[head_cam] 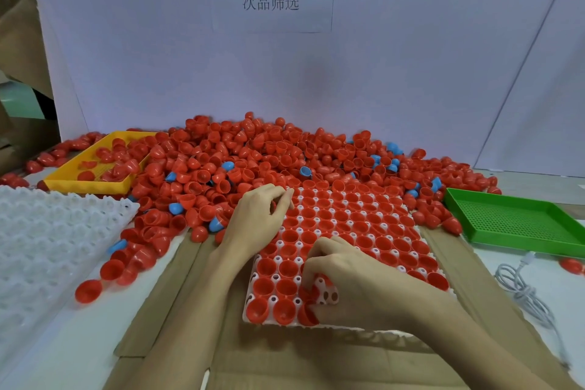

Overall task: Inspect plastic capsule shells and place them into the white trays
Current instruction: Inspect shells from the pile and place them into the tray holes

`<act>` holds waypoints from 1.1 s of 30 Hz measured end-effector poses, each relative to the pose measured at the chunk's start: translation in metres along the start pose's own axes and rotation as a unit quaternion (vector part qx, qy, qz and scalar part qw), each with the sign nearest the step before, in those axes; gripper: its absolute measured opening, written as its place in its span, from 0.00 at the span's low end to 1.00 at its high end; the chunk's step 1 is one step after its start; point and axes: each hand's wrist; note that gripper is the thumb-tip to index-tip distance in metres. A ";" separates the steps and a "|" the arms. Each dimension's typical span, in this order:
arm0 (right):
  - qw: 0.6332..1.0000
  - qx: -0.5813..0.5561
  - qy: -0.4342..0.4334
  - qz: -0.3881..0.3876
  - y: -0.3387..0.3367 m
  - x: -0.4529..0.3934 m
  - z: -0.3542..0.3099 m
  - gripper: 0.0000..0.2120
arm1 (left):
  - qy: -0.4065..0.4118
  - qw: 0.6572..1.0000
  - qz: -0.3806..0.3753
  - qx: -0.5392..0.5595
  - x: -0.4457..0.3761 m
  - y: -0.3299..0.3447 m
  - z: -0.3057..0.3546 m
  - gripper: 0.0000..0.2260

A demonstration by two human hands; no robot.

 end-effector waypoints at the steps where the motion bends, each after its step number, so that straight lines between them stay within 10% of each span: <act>1: 1.000 -0.009 -0.004 -0.002 -0.003 0.000 0.002 0.15 | 0.001 1.000 0.001 0.000 0.000 -0.001 0.000 0.15; 10: 0.979 -0.169 -0.008 0.114 -0.041 0.002 0.064 0.08 | -0.080 0.985 0.075 -0.135 0.000 -0.014 -0.025 0.10; 21: 0.906 -0.311 -0.002 0.288 -0.026 -0.005 0.126 0.08 | -0.127 0.958 -0.072 -0.247 -0.006 -0.012 -0.050 0.25; 33: 0.888 -0.325 0.006 0.326 -0.022 0.002 0.137 0.10 | -0.108 0.983 0.068 -0.135 -0.009 -0.008 -0.056 0.11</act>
Point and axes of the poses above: each hand's wrist, its own x-axis away from the middle knuckle, its own y-axis out of the palm, z = x × y, and after that the axes turned 11 degrees about -z, right-handed
